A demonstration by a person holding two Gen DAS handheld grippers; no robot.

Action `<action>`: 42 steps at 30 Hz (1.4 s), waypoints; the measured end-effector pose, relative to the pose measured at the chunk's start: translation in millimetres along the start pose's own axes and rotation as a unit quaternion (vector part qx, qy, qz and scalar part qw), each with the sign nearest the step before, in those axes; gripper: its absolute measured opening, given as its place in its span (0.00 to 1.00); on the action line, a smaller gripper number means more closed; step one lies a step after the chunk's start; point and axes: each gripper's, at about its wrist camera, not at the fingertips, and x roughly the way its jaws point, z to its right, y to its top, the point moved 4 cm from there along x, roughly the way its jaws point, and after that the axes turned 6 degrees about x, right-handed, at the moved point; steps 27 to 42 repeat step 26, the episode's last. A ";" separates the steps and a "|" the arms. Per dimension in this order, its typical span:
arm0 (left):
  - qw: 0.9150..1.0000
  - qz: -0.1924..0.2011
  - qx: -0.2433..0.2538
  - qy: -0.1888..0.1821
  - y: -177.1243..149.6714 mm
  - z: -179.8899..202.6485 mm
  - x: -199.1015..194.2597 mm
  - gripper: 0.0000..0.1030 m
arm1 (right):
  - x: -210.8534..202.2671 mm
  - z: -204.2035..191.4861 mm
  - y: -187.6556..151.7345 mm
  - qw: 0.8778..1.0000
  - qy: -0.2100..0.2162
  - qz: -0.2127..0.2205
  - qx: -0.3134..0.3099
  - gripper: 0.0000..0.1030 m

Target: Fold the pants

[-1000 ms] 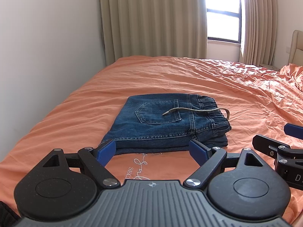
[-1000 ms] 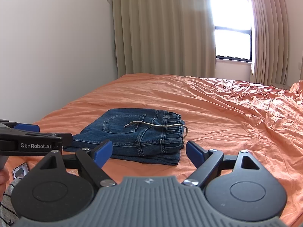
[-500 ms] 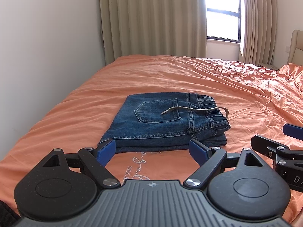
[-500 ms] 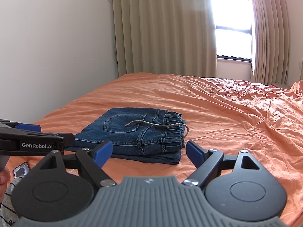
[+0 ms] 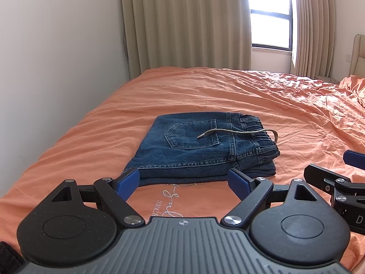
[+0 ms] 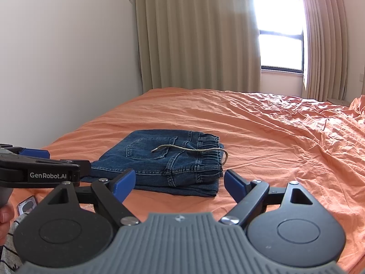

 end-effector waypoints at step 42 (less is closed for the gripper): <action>1.000 0.006 -0.007 0.012 2.4 0.2 -10.6 0.98 | -0.5 -1.0 -1.5 1.000 -0.002 -0.017 -0.001 0.79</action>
